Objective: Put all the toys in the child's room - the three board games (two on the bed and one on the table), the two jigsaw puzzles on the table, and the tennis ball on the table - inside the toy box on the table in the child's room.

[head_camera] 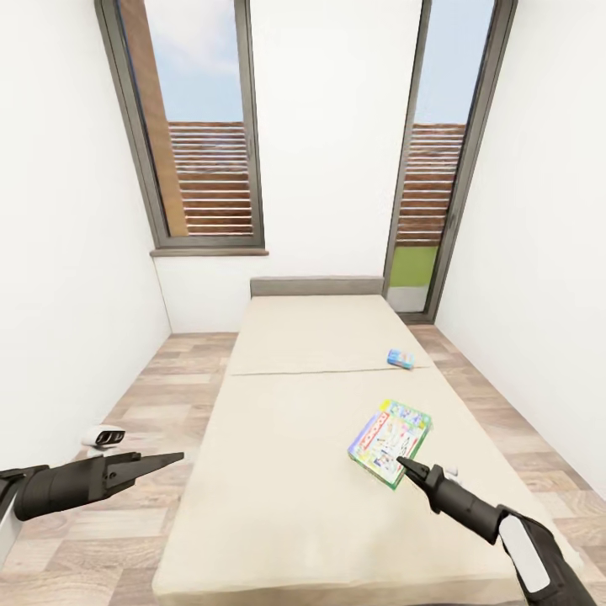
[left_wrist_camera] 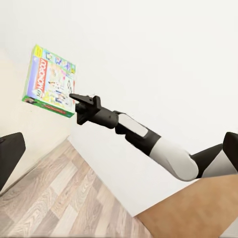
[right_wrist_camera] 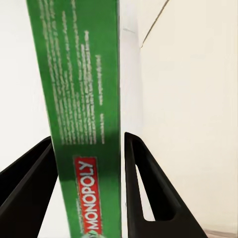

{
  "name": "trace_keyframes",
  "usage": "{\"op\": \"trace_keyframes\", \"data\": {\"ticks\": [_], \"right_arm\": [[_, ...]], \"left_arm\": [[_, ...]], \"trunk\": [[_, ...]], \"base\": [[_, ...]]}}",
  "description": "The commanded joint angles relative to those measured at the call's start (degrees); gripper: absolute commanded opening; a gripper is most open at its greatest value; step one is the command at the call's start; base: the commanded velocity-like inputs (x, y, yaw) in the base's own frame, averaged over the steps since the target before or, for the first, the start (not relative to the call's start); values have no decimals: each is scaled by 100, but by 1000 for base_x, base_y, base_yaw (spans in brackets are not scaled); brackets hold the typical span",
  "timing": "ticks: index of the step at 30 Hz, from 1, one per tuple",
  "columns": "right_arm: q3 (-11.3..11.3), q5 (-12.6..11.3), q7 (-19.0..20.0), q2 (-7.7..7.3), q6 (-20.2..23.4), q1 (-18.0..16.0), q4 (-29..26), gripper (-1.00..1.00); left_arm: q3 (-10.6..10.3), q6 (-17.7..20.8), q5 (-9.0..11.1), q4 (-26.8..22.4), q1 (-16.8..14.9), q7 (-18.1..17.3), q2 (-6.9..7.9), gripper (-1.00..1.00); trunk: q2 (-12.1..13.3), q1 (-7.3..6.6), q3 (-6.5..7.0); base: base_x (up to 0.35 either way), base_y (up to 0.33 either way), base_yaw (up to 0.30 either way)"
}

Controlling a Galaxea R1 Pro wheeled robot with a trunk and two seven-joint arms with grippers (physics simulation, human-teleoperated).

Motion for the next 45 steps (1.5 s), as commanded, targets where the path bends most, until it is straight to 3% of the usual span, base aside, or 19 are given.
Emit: {"op": "trace_keyframes", "data": {"ticks": [1, 6, 10, 21, 30, 37, 45], "right_arm": [[11, 106, 10, -4, 24, -3, -85, -100], [53, 645, 41, -69, 283, -5, -813, -100], [40, 752, 75, -135, 333, 34, -1033, -100], [-1, 778, 583, -204, 366, 85, -1119, -100], [-261, 778, 635, -189, 475, 90, -1139, -100], [-298, 777, 638, -138, 557, 91, -1314, -100], [-315, 771, 638, -191, 570, 91, -1344, -100]], "left_arm": [[0, 61, -5, -1, -1, -23, 13, 100], [3, 61, -14, 22, -4, -23, 56, 100], [5, 61, -42, 27, -5, -23, 61, 100], [9, 61, -197, 34, -31, -23, 65, 100], [5, 61, -202, 35, -48, -23, 66, 100], [4, 61, -202, 35, -49, -23, 70, 100], [3, 61, -202, 35, -49, -23, 72, 100]], "trunk": [[38, -23, 12], [239, -132, 101], [399, -220, 173], [840, -462, 371], [1201, -659, 532], [1482, -813, 658], [1803, -989, 802]], "base": [[0, 0, 0], [0, 0, 0], [0, 0, 0], [0, 0, 0], [-1, 0, 0], [-166, 0, 0], [-67, 0, 0]]}}
